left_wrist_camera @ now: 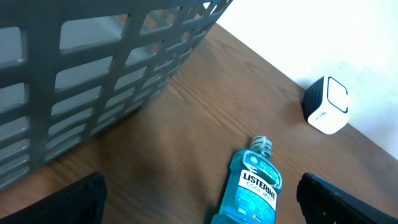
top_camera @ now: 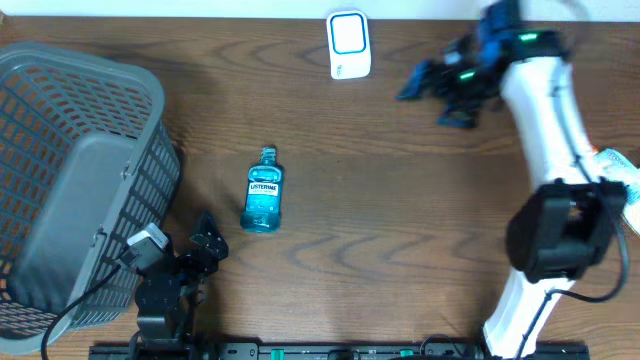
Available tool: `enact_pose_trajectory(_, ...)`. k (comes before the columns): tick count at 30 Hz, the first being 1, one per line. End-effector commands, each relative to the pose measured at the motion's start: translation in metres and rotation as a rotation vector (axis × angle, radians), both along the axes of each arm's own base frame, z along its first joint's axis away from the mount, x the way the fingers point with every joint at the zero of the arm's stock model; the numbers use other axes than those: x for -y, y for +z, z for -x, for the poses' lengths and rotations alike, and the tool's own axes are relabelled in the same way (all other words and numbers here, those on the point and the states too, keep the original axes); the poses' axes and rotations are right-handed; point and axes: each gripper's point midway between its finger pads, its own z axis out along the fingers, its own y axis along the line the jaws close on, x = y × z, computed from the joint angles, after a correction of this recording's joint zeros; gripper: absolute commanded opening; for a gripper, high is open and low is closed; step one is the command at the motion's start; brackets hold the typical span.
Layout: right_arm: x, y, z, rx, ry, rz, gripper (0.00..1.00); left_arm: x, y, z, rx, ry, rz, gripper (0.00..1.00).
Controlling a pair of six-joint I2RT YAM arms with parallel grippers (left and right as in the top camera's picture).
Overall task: Scan the item barcode
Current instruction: 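Reach the right gripper down and grasp the blue Listerine bottle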
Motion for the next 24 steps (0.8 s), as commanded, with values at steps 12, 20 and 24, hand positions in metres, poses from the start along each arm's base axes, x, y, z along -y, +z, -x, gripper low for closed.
enact_pose_trajectory(12,-0.188,-0.050,0.058,0.230,0.172,0.361,0.99,-0.003,-0.007,0.002,-0.022,0.015,-0.004,0.98)
enact_pose_trajectory(20,-0.232,-0.086,0.041,0.332,0.153,0.349,0.98,-0.003,-0.007,0.002,-0.022,0.016,-0.004,0.98)
enact_pose_trajectory(24,-0.247,-0.095,0.029,0.365,0.109,0.302,0.93,-0.003,-0.007,0.002,-0.022,0.015,-0.004,0.98)
